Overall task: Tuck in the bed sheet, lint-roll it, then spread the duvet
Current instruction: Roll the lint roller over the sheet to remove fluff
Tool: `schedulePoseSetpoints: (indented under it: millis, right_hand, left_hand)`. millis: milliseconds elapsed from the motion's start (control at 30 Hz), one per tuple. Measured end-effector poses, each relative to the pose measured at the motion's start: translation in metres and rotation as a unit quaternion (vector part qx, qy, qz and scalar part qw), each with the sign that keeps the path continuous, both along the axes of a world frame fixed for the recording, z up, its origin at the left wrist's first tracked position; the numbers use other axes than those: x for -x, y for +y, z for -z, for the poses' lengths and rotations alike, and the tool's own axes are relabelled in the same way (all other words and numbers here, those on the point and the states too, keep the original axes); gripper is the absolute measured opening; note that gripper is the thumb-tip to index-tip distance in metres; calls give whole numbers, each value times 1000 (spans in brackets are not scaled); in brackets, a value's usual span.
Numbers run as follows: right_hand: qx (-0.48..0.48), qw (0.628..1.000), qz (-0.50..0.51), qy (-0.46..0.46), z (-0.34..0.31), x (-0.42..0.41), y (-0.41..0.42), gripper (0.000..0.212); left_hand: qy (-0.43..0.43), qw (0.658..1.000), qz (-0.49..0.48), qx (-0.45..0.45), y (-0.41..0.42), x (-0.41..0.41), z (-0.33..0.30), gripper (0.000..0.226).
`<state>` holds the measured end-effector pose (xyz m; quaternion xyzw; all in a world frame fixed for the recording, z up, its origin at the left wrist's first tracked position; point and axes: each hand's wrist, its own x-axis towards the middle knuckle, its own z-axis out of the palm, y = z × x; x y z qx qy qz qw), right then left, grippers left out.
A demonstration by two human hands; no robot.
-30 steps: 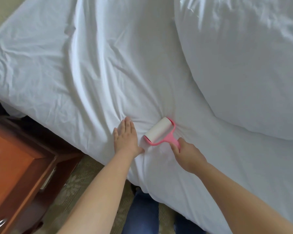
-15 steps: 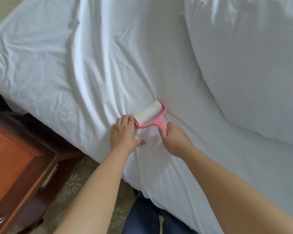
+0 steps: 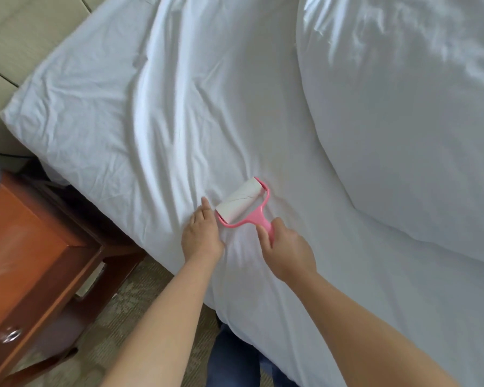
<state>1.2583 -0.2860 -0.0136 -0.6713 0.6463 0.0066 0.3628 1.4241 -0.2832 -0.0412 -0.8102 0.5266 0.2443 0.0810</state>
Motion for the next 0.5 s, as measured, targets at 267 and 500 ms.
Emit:
schedulePoseSetpoints:
  millis: [267, 500]
  right_hand:
    - [-51, 998, 17, 21, 10, 9, -9, 37]
    - [-82, 996, 19, 1, 23, -18, -37, 39]
  left_hand:
    - [-9, 1000, 8, -28, 1, -8, -7, 111]
    - [-7, 997, 31, -72, -14, -28, 11, 123]
